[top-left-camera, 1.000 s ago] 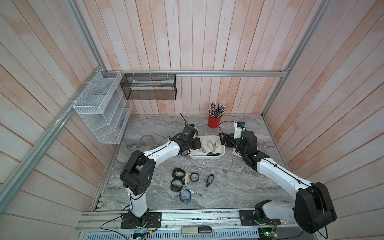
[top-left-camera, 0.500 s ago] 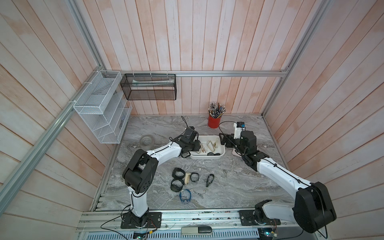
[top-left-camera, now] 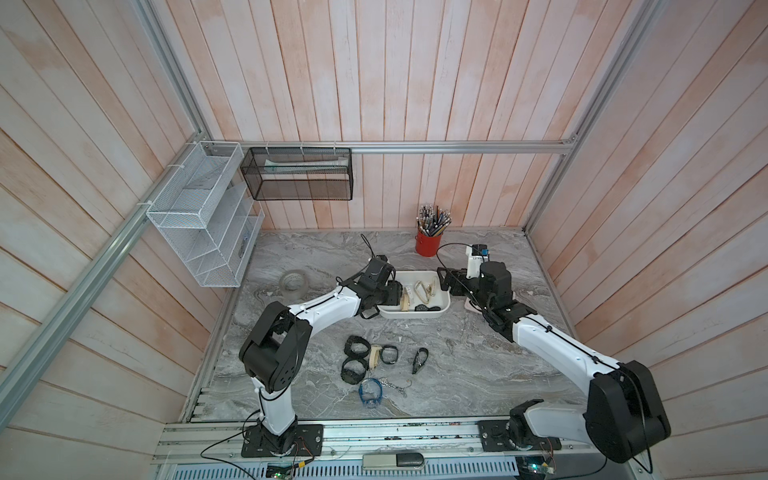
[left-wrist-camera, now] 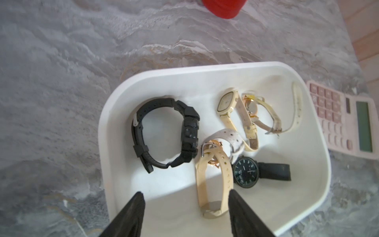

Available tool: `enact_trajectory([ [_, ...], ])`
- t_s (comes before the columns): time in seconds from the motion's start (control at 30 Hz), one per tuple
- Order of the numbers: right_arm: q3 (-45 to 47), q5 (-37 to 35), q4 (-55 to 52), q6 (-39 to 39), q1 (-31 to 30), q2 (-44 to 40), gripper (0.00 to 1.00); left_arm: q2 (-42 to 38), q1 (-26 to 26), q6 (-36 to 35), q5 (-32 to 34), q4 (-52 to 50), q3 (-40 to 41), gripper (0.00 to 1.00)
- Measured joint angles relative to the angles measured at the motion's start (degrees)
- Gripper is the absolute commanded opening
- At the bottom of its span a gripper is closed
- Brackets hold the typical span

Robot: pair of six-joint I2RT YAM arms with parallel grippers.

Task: Put the watch into the storage box
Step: Place the watch in the storage box.

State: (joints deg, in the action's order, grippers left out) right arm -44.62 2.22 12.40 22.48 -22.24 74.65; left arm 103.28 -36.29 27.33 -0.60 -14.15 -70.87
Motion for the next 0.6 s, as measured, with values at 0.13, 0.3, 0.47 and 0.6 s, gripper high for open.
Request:
enact_trajectory([
  [0.13, -0.15, 0.7, -0.04, -0.22, 0.02, 0.46, 0.89, -6.54, 0.0, -0.04, -0.61, 3.72, 3.1, 0.98],
  [0.3, -1.51, 1.68, -0.17, -0.24, 0.07, 1.46, 0.89, -19.82, 0.02, -0.04, -0.46, 14.05, 13.77, 1.0],
  [0.47, -1.92, 2.56, -1.11, -0.22, 0.07, 2.12, 0.88, -34.56, 1.33, 3.32, 0.74, 24.22, 32.22, 1.0],
  [0.6, -2.56, 3.15, -4.0, -0.46, 0.07, 2.49, 0.86, -38.86, 2.67, 4.9, 2.89, 25.09, 38.42, 1.0],
])
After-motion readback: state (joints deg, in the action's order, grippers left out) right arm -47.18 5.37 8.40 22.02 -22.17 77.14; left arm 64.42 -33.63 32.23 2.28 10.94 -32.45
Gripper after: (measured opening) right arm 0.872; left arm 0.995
